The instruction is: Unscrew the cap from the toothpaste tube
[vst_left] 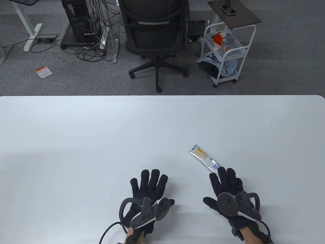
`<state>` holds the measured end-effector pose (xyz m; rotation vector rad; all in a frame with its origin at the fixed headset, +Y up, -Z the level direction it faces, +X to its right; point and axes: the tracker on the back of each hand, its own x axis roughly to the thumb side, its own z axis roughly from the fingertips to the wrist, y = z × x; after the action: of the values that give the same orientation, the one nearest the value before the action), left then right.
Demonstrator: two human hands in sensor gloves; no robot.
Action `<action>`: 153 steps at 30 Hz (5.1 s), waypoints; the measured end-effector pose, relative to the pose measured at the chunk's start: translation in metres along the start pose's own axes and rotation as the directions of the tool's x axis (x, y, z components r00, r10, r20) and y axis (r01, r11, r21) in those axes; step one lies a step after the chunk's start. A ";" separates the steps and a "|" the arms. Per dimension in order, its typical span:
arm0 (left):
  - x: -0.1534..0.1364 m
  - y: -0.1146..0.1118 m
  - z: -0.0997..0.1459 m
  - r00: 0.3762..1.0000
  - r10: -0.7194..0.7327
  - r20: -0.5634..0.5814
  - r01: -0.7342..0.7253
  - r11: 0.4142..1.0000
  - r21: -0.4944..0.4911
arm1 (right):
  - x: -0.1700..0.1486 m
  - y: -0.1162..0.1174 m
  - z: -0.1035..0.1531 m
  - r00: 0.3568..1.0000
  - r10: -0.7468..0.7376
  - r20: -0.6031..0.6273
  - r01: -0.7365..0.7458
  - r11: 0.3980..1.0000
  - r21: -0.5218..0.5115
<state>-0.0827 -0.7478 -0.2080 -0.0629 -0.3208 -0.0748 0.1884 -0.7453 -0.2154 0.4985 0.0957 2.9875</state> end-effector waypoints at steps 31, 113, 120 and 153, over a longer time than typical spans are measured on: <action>0.001 0.000 -0.001 1.000 -0.001 -0.001 0.001 1.000 0.003 | -0.009 -0.002 -0.004 0.997 -0.013 -0.077 0.012 1.000 -0.016; 0.019 0.011 0.019 0.981 -0.159 0.108 0.110 0.927 0.358 | 0.002 -0.024 -0.015 0.762 -0.632 0.142 0.642 0.766 -0.031; 0.015 0.014 0.020 0.985 -0.146 0.088 0.104 0.923 0.370 | -0.004 -0.022 -0.013 0.752 -0.651 0.104 0.659 0.746 -0.098; 0.015 0.016 0.020 0.983 -0.161 0.085 0.121 0.928 0.354 | -0.008 -0.018 -0.015 0.724 -0.679 0.123 0.687 0.725 -0.040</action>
<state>-0.0732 -0.7315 -0.1853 0.3091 -0.4479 -0.1573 0.1926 -0.7291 -0.2337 0.4692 0.1154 2.2174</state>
